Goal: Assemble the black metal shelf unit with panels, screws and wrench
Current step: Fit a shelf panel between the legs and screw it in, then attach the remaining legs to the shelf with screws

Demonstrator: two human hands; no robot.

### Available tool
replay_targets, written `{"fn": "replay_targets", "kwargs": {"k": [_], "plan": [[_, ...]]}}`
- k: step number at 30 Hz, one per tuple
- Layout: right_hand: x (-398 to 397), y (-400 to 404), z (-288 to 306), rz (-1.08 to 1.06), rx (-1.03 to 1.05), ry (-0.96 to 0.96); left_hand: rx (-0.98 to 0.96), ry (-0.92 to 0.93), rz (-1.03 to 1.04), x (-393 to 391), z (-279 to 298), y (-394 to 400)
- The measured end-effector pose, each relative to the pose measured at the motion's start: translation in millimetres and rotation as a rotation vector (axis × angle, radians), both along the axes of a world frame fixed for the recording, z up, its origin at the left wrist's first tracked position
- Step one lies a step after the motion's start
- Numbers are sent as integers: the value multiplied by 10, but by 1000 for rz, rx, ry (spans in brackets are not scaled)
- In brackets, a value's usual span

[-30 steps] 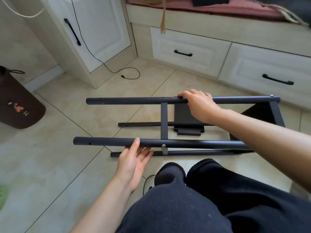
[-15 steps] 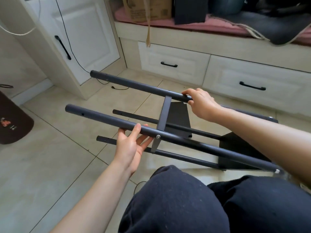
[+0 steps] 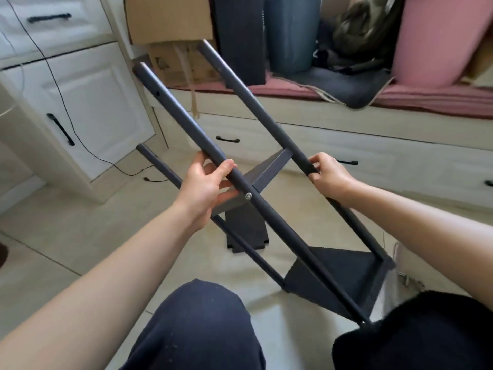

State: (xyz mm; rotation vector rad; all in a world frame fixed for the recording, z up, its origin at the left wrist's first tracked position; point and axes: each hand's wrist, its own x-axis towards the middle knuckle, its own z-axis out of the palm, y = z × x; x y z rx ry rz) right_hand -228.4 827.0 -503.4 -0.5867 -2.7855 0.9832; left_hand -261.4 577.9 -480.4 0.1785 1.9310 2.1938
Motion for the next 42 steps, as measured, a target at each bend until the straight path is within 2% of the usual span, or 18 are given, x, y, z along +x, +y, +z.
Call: {"fn": "replay_targets", "kwargs": {"k": [5, 9, 15, 20, 27, 29, 34, 38, 42], "plan": [[366, 344, -16, -106, -161, -30, -120, 100, -140, 27, 191, 453], [729, 617, -93, -165, -210, -40, -203, 189, -272, 110, 261, 785], [1125, 778, -345, -328, -300, 36, -321, 249, -404, 192, 333, 1171], [1302, 809, -486, -332, -347, 90, -375, 302, -507, 218, 346, 1252], [1339, 726, -534, -295, -348, -60, -469, 355, -495, 232, 257, 1116], [1335, 677, -532, -254, -337, -126, -560, 400, -465, 254, 222, 1052], [1384, 617, -415, -121, -162, -204, -822, 523, -341, 322, 178, 916], [1473, 619, -369, -33, -95, -208, -792, 502, -300, 456, 123, 926], [1507, 708, -332, 24, -95, -300, -766, 471, -283, 577, 18, 928]]}}
